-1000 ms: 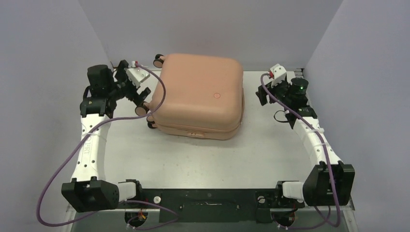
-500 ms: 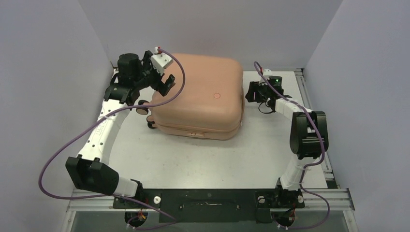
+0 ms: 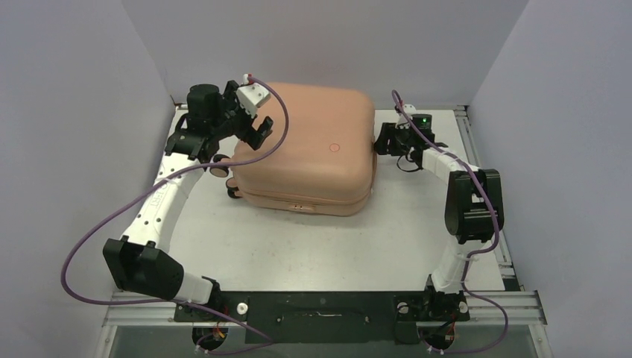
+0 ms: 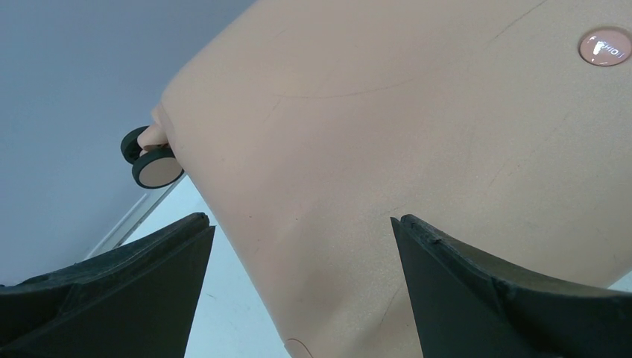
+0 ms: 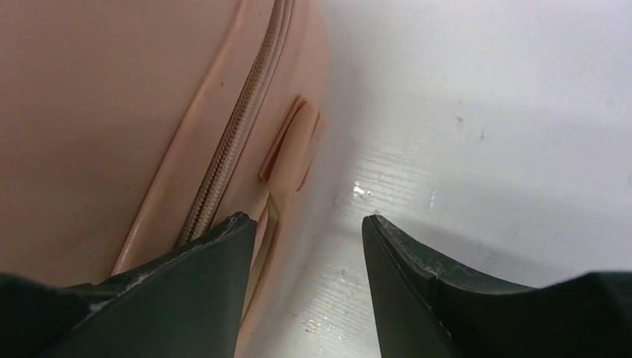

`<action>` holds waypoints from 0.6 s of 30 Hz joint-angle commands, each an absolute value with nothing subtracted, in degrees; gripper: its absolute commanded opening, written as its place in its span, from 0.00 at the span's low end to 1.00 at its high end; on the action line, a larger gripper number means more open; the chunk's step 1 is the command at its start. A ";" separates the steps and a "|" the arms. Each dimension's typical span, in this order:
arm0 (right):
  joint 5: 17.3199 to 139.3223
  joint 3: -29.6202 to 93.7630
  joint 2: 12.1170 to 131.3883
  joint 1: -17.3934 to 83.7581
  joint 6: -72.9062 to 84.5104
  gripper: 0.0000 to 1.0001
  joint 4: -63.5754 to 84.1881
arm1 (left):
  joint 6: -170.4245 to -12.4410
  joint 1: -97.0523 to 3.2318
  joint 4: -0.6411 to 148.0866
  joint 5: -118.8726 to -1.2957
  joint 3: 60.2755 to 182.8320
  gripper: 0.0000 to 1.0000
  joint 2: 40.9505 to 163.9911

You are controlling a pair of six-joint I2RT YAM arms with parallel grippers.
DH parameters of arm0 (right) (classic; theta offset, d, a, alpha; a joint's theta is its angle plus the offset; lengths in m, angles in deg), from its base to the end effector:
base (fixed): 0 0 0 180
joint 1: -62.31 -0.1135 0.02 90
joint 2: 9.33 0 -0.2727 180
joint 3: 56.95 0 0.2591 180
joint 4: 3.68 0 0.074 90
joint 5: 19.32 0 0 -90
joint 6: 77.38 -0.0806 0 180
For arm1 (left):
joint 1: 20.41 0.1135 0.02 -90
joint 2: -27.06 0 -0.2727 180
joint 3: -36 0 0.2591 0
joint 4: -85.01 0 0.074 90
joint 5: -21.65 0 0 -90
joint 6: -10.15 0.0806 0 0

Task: Pack the luggage
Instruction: Move the luggage to the center of the board.

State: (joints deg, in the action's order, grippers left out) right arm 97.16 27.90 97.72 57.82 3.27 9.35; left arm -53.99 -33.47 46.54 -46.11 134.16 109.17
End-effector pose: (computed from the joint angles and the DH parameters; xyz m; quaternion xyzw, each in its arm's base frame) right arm 0.4550 0.0718 0.1920 -0.0686 0.8680 0.2558 0.4200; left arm 0.3525 -0.1131 0.3986 0.3728 0.7332 -0.0985 0.5602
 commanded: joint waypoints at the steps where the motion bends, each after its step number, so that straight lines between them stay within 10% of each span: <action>1: 97.94 30.23 99.92 55.91 4.28 0.55 14.06 | -54.11 -34.09 49.13 -46.92 134.11 0.96 109.45; 10: 98.30 25.80 97.52 52.73 4.93 0.10 17.76 | -53.74 -34.89 48.87 -47.80 133.87 0.96 109.18; 18: 98.84 18.66 88.72 45.19 8.61 0.07 21.31 | -53.14 -36.05 48.59 -49.32 132.87 0.96 108.28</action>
State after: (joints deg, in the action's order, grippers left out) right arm 91.08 22.59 94.42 51.61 5.39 14.07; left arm -53.68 -35.37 46.49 -48.23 133.20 109.59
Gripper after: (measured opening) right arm 0.178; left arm 0.960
